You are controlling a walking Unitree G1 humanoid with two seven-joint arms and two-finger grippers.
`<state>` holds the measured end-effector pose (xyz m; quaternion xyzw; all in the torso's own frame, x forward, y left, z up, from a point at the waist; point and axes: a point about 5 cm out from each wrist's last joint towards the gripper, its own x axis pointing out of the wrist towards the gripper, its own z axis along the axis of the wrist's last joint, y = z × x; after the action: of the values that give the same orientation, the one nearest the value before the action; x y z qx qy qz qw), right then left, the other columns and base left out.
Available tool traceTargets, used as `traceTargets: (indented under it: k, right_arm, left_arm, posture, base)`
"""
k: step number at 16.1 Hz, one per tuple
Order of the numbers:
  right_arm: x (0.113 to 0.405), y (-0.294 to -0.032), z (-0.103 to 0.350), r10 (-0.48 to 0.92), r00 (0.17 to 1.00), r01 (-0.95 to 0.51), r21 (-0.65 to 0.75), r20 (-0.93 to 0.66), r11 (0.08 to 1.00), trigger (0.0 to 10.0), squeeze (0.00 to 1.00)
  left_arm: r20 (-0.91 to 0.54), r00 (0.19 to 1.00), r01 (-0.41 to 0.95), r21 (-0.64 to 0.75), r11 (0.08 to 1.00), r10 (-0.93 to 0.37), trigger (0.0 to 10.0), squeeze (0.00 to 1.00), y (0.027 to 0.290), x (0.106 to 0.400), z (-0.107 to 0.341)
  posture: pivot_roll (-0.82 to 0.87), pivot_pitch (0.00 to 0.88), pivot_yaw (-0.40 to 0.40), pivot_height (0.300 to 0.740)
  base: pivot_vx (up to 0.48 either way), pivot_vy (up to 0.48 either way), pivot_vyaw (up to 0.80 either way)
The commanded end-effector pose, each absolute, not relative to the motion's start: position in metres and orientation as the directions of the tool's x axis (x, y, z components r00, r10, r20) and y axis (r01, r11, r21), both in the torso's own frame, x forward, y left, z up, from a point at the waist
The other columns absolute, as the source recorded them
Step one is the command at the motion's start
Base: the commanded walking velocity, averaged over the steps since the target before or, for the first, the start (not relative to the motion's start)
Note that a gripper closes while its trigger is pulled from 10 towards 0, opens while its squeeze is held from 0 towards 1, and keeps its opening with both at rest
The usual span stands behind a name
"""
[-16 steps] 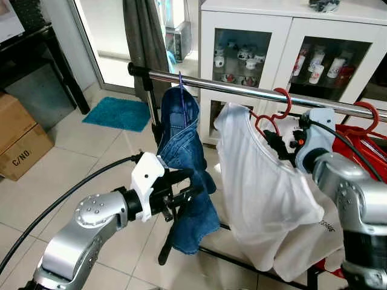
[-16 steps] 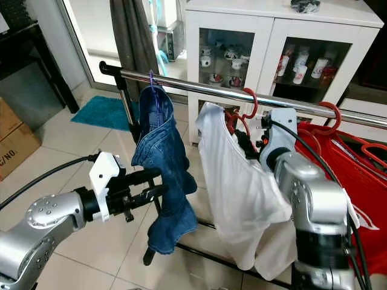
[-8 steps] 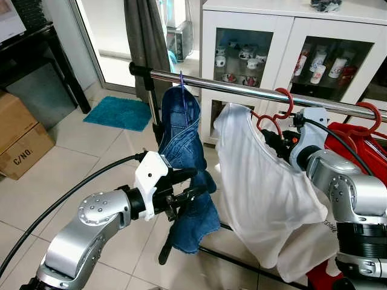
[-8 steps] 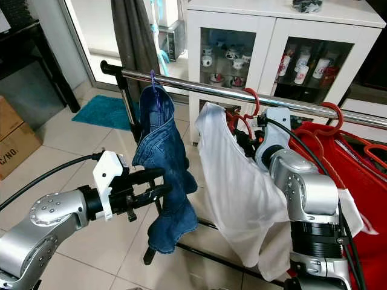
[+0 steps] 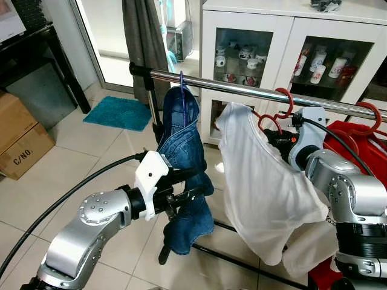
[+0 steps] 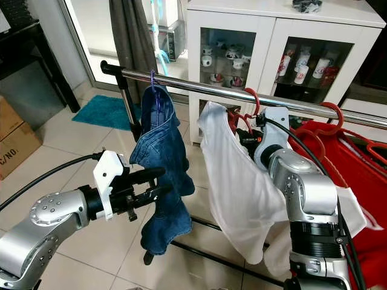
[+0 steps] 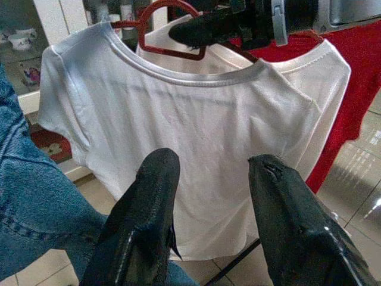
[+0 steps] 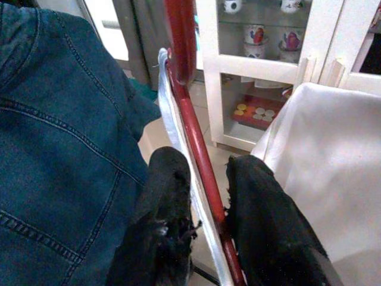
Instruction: Hang hanger
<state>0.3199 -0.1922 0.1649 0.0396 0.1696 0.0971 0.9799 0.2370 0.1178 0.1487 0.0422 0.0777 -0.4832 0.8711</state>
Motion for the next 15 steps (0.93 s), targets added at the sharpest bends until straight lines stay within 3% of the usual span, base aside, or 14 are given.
traceTargets:
  k: [1, 10, 15]
  right_arm:
    - [0.322, -0.188, 0.168, 0.22, 0.925, -0.194, 0.111, -0.31, 0.975, 0.0, 0.0]
    - [0.322, -0.186, 0.173, 0.213, 0.943, -0.192, 0.104, -0.256, 0.976, 0.0, 0.0]
    - [0.318, -0.188, 0.193, 0.196, 0.967, -0.182, 0.097, -0.162, 0.978, 0.0, 0.0]
  left_arm:
    - [-0.195, 0.533, 0.84, 0.0, 0.543, -0.823, 10.0, 0.0, 0.116, 0.24, 0.147]
    - [-0.173, 0.554, 0.826, -0.002, 0.563, -0.814, 10.0, 0.0, 0.114, 0.243, 0.15]
    - [-0.136, 0.62, 0.781, 0.01, 0.624, -0.773, 10.0, 0.0, 0.112, 0.249, 0.15]
  posture:
    - [-0.07, 0.044, 0.035, 0.74]
    - [-0.07, 0.051, 0.042, 0.74]
    - [-0.07, 0.051, 0.042, 0.74]
  base:
    - [0.0, 0.0, 0.0]
    - [0.0, 0.0, 0.0]
    - [0.0, 0.0, 0.0]
